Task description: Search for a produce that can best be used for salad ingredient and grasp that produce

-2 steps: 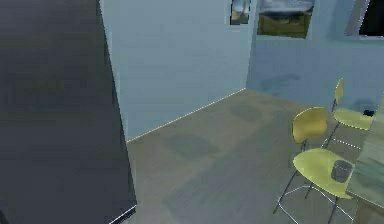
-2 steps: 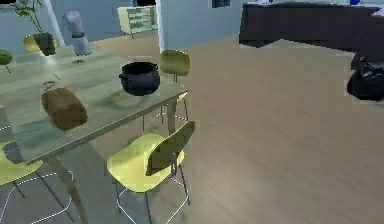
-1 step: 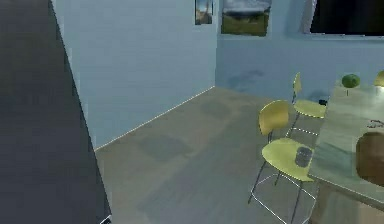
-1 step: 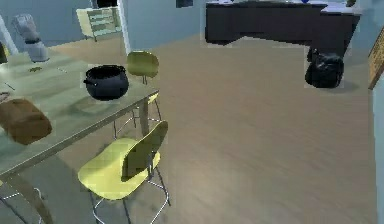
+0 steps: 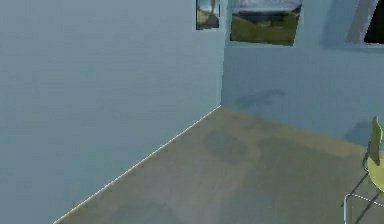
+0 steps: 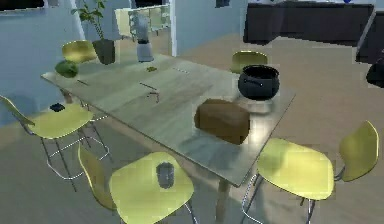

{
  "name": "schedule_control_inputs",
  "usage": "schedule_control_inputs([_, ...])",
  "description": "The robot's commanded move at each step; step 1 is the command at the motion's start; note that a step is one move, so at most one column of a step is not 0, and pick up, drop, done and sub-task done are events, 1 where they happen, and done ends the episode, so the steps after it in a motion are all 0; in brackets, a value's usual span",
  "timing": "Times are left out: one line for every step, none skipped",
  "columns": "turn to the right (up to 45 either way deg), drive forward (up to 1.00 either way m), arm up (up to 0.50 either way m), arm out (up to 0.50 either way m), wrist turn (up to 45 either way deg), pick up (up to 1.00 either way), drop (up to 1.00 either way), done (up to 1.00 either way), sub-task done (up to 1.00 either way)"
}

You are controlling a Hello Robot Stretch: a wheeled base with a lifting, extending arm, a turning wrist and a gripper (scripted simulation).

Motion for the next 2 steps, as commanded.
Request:
schedule_control_inputs([0.0, 0.25, 0.00, 0.00, 0.0, 0.00, 0.00, 0.00, 0.00])
schedule_control_inputs([27.0, 0.00, 0.00, 0.00, 0.0, 0.00, 0.00, 0.00, 0.00])
